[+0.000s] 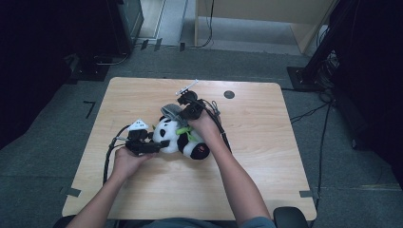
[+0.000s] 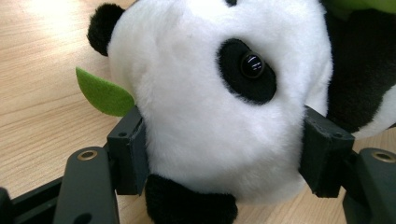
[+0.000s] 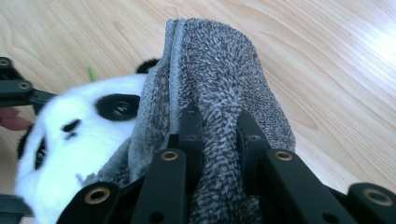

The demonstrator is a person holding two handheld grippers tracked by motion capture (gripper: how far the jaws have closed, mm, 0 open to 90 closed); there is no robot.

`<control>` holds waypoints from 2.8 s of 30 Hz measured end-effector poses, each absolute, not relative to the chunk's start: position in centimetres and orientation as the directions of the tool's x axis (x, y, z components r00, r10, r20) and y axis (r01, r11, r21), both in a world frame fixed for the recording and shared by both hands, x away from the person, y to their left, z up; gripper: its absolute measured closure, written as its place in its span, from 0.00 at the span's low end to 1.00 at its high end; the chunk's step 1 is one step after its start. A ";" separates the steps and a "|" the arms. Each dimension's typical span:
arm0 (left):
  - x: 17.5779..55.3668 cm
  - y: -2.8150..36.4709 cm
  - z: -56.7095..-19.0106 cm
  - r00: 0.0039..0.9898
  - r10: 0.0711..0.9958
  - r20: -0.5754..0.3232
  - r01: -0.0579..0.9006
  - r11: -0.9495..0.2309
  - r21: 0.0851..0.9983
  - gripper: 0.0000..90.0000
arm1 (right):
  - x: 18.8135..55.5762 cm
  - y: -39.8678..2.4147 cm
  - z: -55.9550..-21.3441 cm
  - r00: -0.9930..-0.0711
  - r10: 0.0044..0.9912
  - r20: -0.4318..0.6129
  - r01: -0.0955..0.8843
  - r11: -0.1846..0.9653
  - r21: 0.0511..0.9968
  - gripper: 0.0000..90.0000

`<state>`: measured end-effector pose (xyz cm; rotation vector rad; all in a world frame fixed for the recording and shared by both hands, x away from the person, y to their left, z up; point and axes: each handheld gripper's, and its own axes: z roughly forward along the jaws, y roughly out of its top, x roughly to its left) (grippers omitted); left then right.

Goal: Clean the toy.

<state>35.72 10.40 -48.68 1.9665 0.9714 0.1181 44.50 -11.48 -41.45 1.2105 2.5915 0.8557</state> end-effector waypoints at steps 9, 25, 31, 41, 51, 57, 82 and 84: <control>35.7 10.3 -48.7 0.691 0.666 -0.281 0.579 -0.277 0.767 0.34 | 45.0 -12.4 -41.4 -0.636 0.771 0.025 0.658 0.526 0.539 0.86; 35.6 10.5 -48.9 0.703 0.656 -0.276 0.568 -0.283 0.773 0.32 | 44.9 -18.4 -37.3 -0.549 0.835 0.026 0.650 0.407 0.642 0.87; 35.6 10.5 -48.9 0.700 0.658 -0.276 0.568 -0.279 0.774 0.32 | 44.1 -16.9 -35.3 -0.599 0.800 0.042 0.594 0.409 0.692 0.86; 35.5 10.5 -48.9 0.700 0.660 -0.273 0.567 -0.281 0.775 0.32 | 42.6 -9.9 -37.0 -0.732 0.668 0.130 0.558 0.479 0.678 0.86; 35.5 10.3 -48.8 0.698 0.663 -0.271 0.574 -0.290 0.766 0.33 | 41.5 -8.1 -40.4 -0.772 0.620 0.143 0.554 0.545 0.630 0.86; 35.7 10.3 -48.8 0.691 0.665 -0.283 0.582 -0.279 0.764 0.33 | 42.2 -9.6 -40.6 -0.744 0.658 0.117 0.569 0.532 0.627 0.86; 35.7 10.3 -48.8 0.690 0.663 -0.290 0.582 -0.270 0.767 0.34 | 44.6 -16.4 -40.3 -0.593 0.801 0.085 0.677 0.438 0.591 0.86; 35.7 10.3 -48.8 0.692 0.663 -0.287 0.580 -0.272 0.768 0.34 | 44.8 -17.0 -40.2 -0.576 0.814 0.078 0.683 0.427 0.592 0.86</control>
